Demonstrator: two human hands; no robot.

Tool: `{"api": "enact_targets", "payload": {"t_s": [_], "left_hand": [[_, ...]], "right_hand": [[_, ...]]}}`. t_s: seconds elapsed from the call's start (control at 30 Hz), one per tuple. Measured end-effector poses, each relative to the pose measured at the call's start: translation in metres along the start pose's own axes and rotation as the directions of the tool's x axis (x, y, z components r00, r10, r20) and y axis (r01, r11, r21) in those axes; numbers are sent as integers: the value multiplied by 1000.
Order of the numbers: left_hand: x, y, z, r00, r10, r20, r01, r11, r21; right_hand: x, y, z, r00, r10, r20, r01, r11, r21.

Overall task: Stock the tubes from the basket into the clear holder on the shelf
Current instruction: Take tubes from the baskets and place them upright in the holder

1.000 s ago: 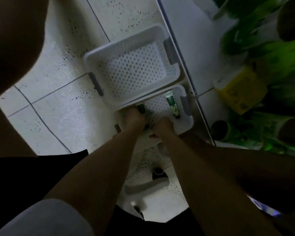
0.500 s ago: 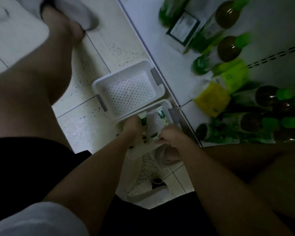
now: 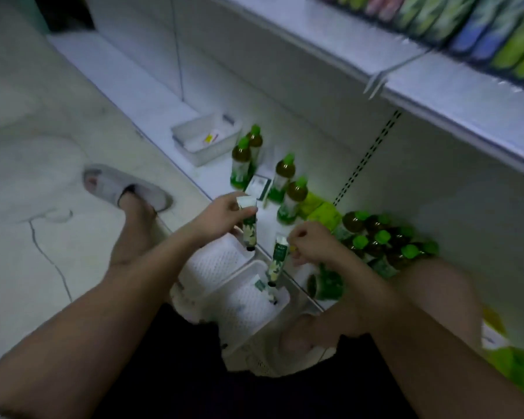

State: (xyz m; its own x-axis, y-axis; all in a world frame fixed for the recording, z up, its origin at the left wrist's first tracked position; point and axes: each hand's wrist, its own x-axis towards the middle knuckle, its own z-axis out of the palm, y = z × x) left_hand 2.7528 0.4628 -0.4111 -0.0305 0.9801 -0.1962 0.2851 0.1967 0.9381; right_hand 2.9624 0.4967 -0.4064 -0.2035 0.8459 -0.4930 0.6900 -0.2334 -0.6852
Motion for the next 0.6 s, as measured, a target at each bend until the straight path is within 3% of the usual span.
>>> {"api": "enact_targets", "payload": {"t_s": [0.17,0.33,0.47,0.6], "left_hand": [[-18,151,-31,958,271,96,-278,958,66],[-51,297,-29,851,475,224,-506,856,107],[-66,381,-3,771,574,278,-623,769,140],[-61,439,35,703,622,345,-698,696,167]], "right_hand": [[-84,-76,-80,933,-332,-136,344,936,74],[-185,-125,-167,767,-564,-305,594,804,7],[-247,-140,-239,654,-622,-430,647,755,-106],[-281,-133,-309,604,-584,-543,568,793,-221]]}}
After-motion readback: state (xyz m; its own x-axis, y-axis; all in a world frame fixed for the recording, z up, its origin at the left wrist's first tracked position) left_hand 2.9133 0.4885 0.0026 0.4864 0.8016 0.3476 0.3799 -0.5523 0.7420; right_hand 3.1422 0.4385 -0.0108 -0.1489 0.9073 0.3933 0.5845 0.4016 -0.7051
